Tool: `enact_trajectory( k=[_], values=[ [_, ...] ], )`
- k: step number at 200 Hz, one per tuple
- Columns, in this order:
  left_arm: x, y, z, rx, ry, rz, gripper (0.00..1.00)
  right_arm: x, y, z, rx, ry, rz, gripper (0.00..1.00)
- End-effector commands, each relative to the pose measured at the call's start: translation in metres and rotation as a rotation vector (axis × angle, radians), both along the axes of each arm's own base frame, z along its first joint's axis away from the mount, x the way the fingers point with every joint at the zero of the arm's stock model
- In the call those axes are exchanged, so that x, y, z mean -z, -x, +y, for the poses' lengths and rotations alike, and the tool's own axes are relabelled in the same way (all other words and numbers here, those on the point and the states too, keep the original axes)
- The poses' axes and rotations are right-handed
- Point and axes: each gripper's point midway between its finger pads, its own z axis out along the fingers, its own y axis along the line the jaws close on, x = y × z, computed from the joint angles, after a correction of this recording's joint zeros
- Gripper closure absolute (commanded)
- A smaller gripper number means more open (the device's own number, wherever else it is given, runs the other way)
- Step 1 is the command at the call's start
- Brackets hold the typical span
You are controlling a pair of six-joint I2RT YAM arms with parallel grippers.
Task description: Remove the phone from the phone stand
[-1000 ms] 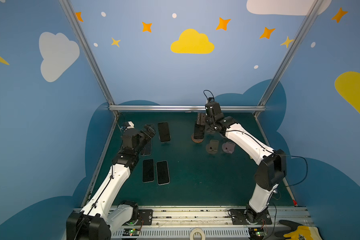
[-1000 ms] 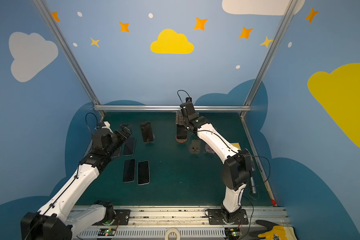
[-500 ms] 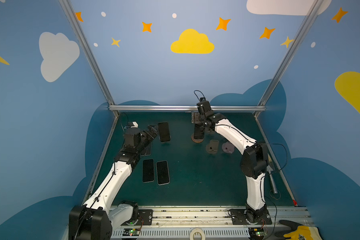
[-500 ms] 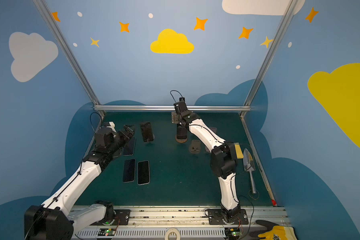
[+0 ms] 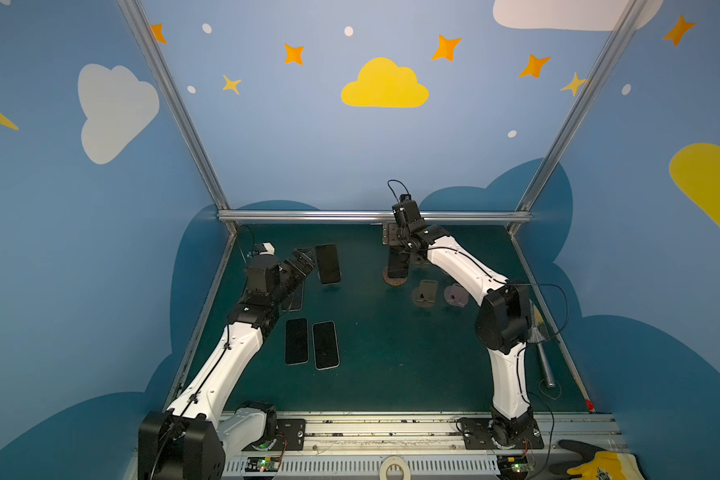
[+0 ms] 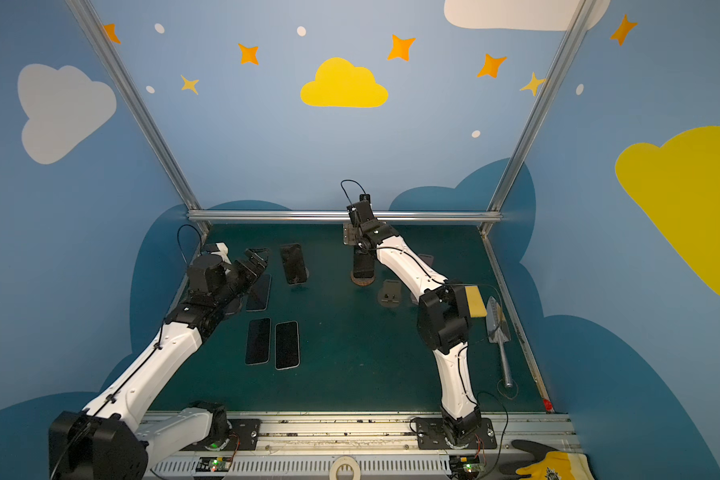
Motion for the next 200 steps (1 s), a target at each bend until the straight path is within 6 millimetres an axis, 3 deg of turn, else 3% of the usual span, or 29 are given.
enact_trajectory(
  k=[1, 169, 200],
  values=[
    [-0.018, -0.004, -0.003, 0.020, 0.024, -0.050, 0.00, 0.015, 0.000, -0.006, 0.021, 0.005, 0.034, 0.11],
    [-0.018, -0.004, -0.002, 0.022, 0.033, -0.050, 0.00, 0.047, 0.007, -0.005, 0.013, -0.065, 0.105, 0.11],
    [-0.020, -0.004, -0.002, 0.022, 0.030, -0.054, 0.00, 0.051, 0.012, -0.001, 0.004, -0.075, 0.131, 0.15]
  ],
)
